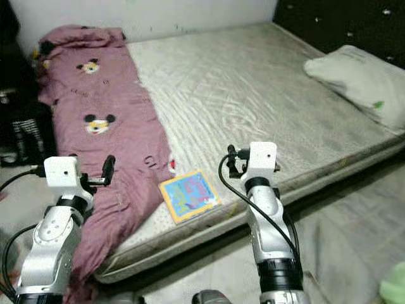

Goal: Clean up the room

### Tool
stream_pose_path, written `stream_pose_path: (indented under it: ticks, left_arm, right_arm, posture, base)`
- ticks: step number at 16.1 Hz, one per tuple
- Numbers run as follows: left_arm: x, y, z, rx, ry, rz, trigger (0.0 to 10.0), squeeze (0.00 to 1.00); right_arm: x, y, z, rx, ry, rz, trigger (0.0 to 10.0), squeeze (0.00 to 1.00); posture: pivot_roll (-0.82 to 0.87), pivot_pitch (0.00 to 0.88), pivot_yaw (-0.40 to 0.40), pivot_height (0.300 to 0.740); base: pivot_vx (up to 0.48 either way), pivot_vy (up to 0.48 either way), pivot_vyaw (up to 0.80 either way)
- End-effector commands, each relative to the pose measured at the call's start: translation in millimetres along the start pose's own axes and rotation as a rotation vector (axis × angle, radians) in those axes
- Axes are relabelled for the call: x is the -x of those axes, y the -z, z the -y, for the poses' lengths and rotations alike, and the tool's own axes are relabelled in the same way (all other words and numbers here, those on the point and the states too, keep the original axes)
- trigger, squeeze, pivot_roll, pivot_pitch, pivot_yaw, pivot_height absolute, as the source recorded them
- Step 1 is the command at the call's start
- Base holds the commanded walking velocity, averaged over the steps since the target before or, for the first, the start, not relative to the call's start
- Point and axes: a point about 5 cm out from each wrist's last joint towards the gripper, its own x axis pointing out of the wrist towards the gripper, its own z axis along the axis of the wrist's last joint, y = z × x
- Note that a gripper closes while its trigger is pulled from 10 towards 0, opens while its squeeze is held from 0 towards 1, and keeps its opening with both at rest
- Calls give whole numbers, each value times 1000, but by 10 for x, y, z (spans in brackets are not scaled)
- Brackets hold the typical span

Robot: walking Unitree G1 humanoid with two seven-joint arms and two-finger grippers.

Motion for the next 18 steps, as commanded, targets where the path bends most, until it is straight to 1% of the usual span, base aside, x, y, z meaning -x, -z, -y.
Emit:
stream_pose_path:
  ticks: [1,9,13,16,17,18]
  left_arm:
    - [1,30,-15,-1,-1,-11,10000,0]
    - [-38,6,42,12,7,6,10000,0]
    - [-38,-2,41,14,-3,16,10000,0]
    - [-41,-3,34,-4,-17,16,10000,0]
    - [-50,0,30,-8,-28,14,10000,0]
    - [-53,-1,30,-8,-29,14,10000,0]
  right_arm:
    - [-17,-20,-28,1,-12,9,10000,0]
    - [-26,-12,-58,-8,-31,11,10000,0]
    - [-28,-6,-67,-10,-39,10,10000,0]
    - [-32,-7,-73,-10,-45,11,10000,0]
    - [-38,-9,-70,-8,-45,10,10000,0]
    - [-40,-11,-71,-8,-46,11,10000,0]
  posture:
    - [-89,10,-16,740]
    - [-92,4,-13,735]
    - [-90,7,-15,691]
    - [-91,10,-18,666]
    - [-93,12,-19,646]
    - [-94,13,-19,636]
  base:
    - [0,0,0]
    - [0,0,0]
    - [0,0,0]
    - [0,0,0]
    - [0,0,0]
    - [0,0,0]
